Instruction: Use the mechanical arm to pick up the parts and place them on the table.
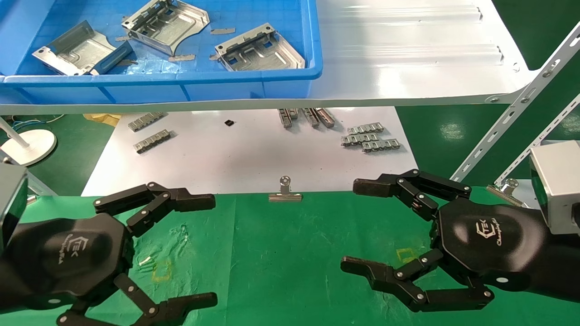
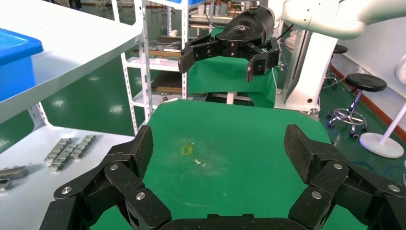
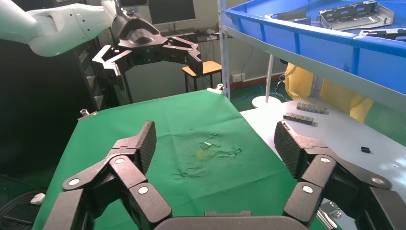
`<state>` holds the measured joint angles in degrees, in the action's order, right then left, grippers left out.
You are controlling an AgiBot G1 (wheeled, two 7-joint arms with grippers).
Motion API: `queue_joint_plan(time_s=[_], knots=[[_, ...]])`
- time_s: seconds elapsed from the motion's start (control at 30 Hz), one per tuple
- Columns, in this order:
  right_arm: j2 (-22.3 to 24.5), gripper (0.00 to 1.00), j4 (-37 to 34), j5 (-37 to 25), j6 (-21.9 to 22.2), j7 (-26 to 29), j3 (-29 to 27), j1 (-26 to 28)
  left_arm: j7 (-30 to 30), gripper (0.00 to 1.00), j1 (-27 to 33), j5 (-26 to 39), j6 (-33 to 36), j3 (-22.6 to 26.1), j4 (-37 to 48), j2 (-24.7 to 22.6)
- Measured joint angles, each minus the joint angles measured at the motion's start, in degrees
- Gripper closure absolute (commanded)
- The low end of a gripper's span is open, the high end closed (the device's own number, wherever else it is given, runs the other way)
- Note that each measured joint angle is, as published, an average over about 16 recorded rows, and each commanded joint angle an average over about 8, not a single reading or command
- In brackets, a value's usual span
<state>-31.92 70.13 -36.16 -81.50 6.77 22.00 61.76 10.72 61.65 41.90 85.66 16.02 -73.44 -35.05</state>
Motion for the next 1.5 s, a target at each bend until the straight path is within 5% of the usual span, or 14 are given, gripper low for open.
queue_joint_plan(time_s=[1.03,1.23,1.5], knots=[[0.00,1.00,0.00,0.00,0.00,0.00,0.00,0.00,0.33,0.00,1.85,0.42,-0.34,-0.14,0.34,-0.04],[0.00,1.00,0.00,0.00,0.00,0.00,0.00,0.00,0.68,0.00,9.73,4.49,-1.60,0.81,3.93,-1.86],[0.00,1.00,0.00,0.00,0.00,0.00,0.00,0.00,-0.56,0.00,29.60,17.11,-6.04,5.09,19.78,-9.41]])
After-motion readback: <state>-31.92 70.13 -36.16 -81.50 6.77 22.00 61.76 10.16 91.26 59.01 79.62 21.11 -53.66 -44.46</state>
